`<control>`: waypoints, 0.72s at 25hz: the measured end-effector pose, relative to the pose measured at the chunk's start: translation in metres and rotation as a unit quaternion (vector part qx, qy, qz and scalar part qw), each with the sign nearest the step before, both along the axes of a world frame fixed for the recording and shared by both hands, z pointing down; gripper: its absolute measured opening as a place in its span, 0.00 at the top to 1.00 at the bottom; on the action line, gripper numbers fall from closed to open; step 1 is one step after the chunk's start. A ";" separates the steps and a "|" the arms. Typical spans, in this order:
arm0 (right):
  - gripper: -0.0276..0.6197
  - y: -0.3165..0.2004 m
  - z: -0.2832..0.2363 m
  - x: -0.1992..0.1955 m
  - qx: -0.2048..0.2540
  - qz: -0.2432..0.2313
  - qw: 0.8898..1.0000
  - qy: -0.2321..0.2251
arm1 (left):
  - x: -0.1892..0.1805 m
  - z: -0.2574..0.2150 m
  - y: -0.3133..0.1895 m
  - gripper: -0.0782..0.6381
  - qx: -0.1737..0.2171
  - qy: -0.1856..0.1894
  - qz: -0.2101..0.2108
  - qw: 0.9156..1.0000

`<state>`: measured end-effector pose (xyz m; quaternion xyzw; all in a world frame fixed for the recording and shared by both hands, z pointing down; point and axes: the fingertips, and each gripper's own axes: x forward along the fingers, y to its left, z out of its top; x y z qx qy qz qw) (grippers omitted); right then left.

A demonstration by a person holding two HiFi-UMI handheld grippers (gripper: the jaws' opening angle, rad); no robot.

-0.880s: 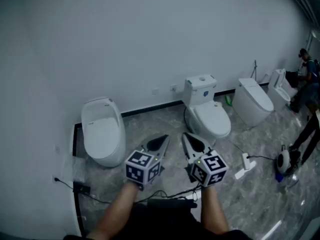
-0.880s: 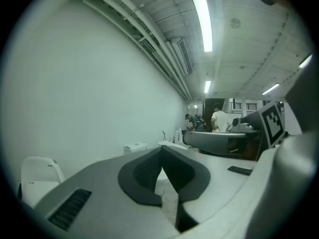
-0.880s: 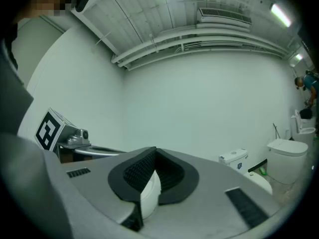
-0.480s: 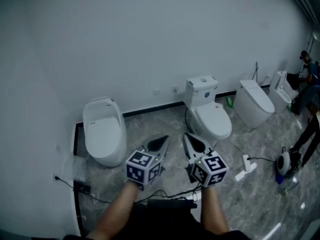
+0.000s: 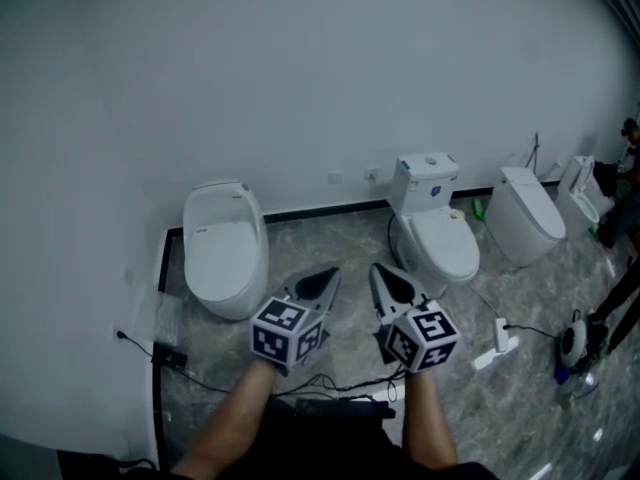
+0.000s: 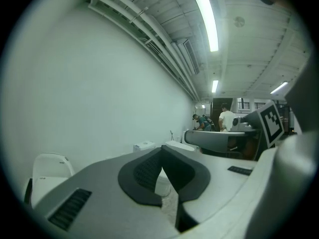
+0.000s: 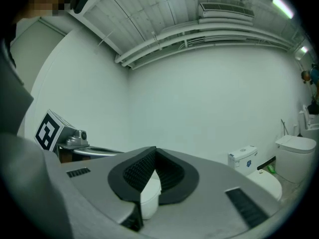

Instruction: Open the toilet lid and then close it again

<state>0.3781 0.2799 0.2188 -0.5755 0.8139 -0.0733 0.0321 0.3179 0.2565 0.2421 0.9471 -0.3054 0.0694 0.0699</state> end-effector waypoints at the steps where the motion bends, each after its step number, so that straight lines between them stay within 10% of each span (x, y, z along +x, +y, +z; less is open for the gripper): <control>1: 0.94 -0.002 0.001 -0.005 -0.001 -0.007 1.000 0.001 | -0.007 0.001 -0.001 0.88 -0.001 -0.001 -0.008 1.000; 18: 0.94 -0.068 0.018 -0.154 -0.038 -0.143 0.989 0.004 | -0.172 0.016 -0.051 0.88 -0.030 -0.017 -0.155 0.987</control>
